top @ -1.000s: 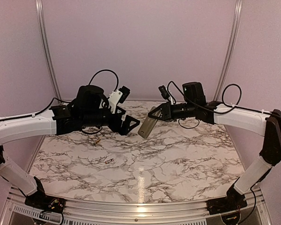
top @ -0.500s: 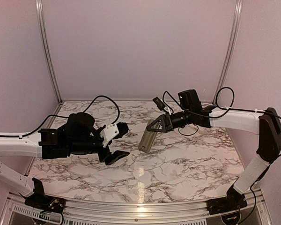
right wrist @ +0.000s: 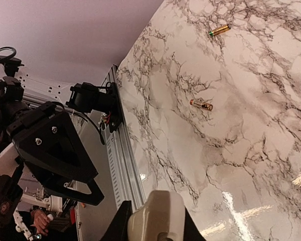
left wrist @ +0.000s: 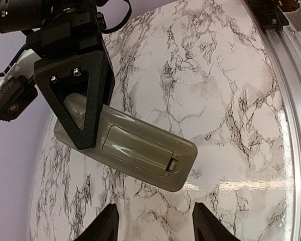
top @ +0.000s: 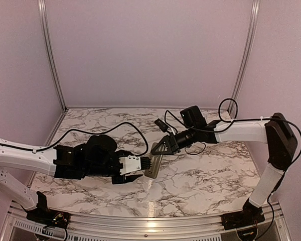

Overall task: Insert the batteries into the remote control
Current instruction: Remove the battery cover from the remote control.

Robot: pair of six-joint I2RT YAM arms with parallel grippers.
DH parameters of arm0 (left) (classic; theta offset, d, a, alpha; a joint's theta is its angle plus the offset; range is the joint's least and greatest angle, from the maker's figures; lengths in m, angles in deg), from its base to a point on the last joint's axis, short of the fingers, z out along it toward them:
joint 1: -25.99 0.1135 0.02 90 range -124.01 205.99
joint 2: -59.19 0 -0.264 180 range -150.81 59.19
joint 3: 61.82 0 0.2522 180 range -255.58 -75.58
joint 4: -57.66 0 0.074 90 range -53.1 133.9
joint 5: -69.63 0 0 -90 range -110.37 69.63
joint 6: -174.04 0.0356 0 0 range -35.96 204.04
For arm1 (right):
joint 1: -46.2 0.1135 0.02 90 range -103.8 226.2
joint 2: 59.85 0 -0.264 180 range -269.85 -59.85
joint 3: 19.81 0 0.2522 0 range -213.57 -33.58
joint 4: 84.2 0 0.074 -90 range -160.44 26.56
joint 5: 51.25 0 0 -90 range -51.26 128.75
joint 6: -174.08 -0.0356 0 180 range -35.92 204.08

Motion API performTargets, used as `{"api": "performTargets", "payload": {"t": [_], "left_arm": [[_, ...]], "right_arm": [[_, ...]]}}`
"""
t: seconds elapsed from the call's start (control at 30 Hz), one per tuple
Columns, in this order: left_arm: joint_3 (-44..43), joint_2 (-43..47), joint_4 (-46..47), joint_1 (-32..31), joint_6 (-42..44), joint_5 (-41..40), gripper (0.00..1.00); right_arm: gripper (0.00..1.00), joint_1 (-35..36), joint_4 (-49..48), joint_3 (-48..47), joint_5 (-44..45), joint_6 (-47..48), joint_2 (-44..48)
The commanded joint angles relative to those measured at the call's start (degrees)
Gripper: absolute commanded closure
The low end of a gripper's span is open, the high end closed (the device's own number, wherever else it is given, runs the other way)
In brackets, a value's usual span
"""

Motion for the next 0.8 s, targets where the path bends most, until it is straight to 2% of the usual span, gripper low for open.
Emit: {"api": "performTargets", "payload": {"t": [0.0,0.77], "left_arm": [[-2.95,-2.55,0.33,-0.91,4.17,-2.01,0.50],[-5.32,-9.46,2.18,-3.32,7.38,-6.35,0.51]], "right_arm": [[1.00,1.38,-2.78,0.13,-1.78,-2.43,-2.15],[1.00,2.65,-5.49,0.90,-4.86,-5.92,-3.57]]}}
